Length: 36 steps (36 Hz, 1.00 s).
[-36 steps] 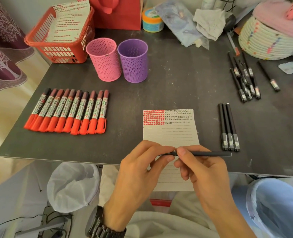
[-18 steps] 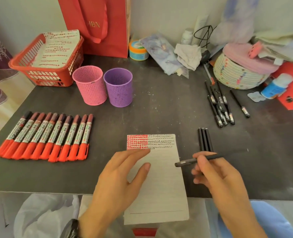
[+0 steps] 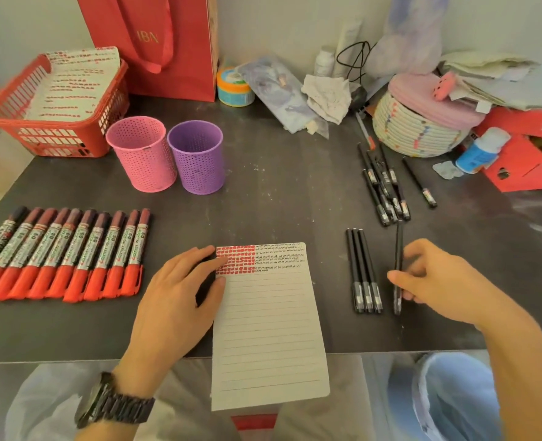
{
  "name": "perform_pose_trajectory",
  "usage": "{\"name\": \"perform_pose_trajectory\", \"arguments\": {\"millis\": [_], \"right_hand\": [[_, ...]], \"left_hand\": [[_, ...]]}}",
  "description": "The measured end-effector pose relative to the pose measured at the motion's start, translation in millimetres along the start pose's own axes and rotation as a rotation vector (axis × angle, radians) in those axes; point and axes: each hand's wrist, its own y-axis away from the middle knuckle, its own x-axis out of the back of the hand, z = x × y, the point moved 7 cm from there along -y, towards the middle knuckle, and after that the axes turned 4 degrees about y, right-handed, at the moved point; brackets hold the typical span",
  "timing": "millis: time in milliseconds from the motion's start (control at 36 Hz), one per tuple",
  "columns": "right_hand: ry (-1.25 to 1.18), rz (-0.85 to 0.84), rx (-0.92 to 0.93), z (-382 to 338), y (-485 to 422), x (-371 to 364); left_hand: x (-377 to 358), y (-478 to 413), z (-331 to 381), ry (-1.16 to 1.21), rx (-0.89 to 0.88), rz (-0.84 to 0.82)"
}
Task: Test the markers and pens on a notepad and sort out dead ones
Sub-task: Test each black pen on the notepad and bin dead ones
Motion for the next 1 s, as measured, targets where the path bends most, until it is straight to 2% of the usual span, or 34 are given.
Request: {"name": "perform_pose_trajectory", "arguments": {"millis": [167, 861, 1000], "right_hand": [[-0.064, 0.017, -0.033, -6, -1, -10], [-0.063, 0.12, -0.011, -8, 3, -12], [-0.049, 0.271, 0.005, -12, -2, -1]], "left_hand": [[2, -1, 2, 0.016, 0.014, 0.005], [1, 2, 3, -0.005, 0.019, 0.01], [-1, 2, 4, -0.037, 0.019, -0.004]]}}
